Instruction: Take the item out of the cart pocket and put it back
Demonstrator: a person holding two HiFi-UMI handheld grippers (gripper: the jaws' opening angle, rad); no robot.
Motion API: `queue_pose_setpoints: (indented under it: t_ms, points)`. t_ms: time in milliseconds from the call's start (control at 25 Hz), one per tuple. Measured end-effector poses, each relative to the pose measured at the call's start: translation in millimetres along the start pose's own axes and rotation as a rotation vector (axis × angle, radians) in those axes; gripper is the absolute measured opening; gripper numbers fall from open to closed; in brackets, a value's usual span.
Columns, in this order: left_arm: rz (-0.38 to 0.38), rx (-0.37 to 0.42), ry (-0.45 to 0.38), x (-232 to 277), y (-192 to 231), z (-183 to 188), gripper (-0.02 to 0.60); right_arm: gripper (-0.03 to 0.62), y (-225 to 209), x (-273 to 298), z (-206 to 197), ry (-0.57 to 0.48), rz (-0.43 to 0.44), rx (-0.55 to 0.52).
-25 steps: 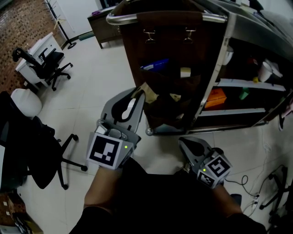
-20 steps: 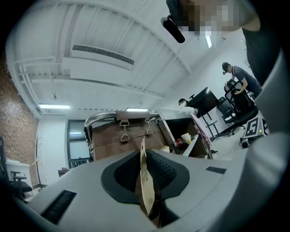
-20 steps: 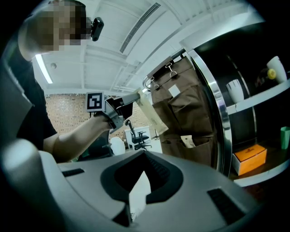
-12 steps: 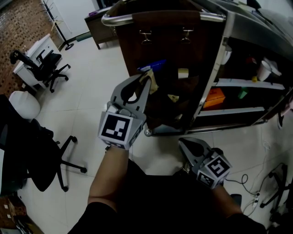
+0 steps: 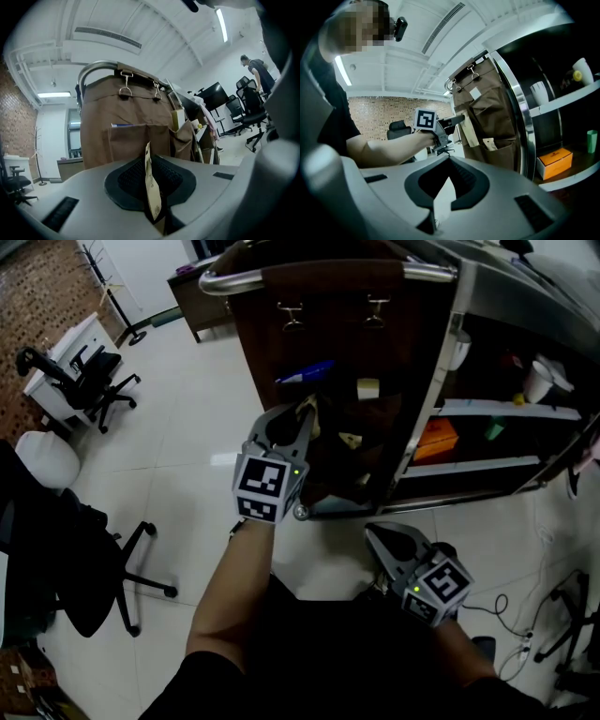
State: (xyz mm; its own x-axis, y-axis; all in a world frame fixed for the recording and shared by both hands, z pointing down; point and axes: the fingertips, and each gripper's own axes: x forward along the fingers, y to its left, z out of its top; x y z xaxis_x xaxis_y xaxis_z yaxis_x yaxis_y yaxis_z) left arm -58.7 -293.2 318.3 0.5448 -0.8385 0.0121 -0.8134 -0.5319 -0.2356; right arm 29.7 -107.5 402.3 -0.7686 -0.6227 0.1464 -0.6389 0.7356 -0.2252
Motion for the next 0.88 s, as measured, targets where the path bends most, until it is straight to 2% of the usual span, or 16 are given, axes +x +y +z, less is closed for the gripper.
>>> queue_pose_setpoints:
  t_ms: [400,600,880]
  points:
    - [-0.020,-0.086,0.173,25,-15,-80,0.041,0.014,-2,1,-2,0.003,-0.006,0.005]
    - [-0.013,-0.093,0.246,28,-21,-114,0.041,0.014,-2,2,-1,0.003,-0.002,0.003]
    - [-0.021,-0.083,0.251,28,-30,-124,0.044,0.014,-3,1,-1,0.001,-0.005,0.002]
